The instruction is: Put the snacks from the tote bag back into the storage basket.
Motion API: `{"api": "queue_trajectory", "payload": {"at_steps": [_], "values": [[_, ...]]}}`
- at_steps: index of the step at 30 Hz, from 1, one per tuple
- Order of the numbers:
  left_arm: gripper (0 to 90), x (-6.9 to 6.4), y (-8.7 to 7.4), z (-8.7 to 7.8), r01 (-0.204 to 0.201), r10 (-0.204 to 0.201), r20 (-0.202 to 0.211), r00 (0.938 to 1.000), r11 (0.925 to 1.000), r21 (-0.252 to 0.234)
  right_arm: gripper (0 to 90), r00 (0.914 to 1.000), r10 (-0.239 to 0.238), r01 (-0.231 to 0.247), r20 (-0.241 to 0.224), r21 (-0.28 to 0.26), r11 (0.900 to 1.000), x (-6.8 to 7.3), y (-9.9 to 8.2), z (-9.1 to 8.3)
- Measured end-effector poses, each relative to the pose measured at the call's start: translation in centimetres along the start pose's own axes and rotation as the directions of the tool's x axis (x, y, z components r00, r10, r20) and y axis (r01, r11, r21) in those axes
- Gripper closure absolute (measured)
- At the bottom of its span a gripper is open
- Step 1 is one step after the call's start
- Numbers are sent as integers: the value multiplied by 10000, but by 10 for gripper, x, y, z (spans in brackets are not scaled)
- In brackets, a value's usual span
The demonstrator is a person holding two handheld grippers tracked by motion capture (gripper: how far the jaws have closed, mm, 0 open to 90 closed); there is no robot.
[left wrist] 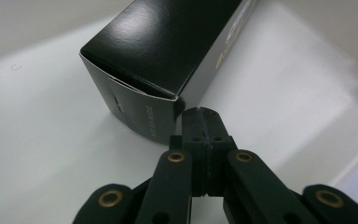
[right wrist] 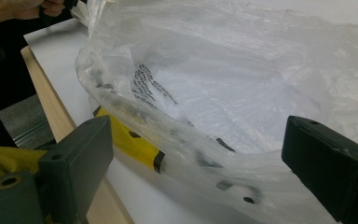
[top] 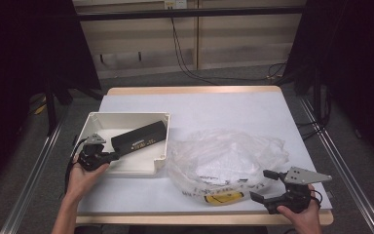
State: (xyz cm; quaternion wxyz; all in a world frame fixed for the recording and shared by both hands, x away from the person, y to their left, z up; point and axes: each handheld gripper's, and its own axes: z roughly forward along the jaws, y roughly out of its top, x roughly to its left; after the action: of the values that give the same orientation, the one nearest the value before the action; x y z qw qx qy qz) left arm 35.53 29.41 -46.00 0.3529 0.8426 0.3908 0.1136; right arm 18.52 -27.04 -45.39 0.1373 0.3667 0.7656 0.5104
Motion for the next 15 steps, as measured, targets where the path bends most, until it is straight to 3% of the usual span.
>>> {"api": "queue_trajectory", "payload": {"at_steps": [7, 8, 15], "values": [[900, 1, 4, 5, 177, -178, -88, 9998, 9998, -68, 81, 10000, 49, -48, 43, -24, 10000, 0, 0, -1], [900, 1, 5, 6, 196, -196, 46, 9998, 9998, -11, 82, 10000, 40, -40, 51, -20, 10000, 0, 0, -1], [900, 3, 8, 11, 315, -313, -76, 9995, 9991, 279, 81, 10000, 58, -58, 39, -10, 10000, 0, 0, 0]]}}
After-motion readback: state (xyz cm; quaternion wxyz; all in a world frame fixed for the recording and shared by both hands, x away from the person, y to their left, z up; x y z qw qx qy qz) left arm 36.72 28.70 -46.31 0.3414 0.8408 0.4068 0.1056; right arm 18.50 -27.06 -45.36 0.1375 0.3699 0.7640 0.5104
